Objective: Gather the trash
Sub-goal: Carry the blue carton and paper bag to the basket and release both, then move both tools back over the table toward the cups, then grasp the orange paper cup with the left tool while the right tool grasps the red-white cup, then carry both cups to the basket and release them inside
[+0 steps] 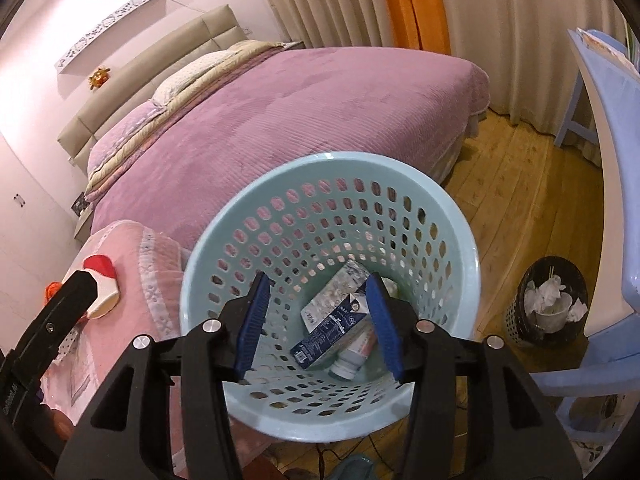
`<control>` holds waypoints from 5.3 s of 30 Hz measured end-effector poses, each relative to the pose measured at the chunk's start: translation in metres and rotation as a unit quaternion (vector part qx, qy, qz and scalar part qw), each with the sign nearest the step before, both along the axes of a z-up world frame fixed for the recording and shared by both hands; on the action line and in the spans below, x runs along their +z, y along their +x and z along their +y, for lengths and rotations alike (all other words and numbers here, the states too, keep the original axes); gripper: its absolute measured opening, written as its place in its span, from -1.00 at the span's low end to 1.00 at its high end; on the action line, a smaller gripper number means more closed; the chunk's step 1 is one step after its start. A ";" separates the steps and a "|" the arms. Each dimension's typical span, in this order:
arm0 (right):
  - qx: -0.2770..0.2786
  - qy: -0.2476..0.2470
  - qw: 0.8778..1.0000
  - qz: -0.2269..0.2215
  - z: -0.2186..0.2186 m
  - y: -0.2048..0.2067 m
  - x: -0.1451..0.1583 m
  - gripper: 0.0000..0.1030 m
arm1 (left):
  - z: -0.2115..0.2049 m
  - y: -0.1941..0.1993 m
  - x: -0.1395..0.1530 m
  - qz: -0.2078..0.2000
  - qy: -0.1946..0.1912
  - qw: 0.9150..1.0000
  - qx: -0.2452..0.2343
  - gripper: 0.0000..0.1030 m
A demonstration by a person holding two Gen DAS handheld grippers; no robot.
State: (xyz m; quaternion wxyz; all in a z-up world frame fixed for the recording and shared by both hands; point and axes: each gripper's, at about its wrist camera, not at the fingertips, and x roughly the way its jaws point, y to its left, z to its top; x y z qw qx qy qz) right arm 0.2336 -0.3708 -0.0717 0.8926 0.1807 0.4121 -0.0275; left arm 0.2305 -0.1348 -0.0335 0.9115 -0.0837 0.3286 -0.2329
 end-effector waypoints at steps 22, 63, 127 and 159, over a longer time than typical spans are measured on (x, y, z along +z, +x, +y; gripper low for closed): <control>0.209 -0.015 0.970 -0.123 0.165 -0.031 0.062 -0.09 | 0.182 -0.087 0.065 -0.092 0.010 0.974 0.207 0.18; 0.273 -0.051 0.959 -0.058 0.268 0.010 -0.025 -0.09 | 0.285 -0.050 -0.008 0.055 0.149 0.915 0.370 0.28; 0.322 0.079 0.944 -0.003 0.326 0.107 -0.005 -0.14 | 0.348 -0.125 -0.055 0.015 0.026 0.941 0.337 -0.37; 0.261 -0.011 0.947 -0.187 0.232 -0.023 0.107 -0.60 | 0.247 -0.135 0.048 -0.073 -0.009 0.971 0.226 -0.85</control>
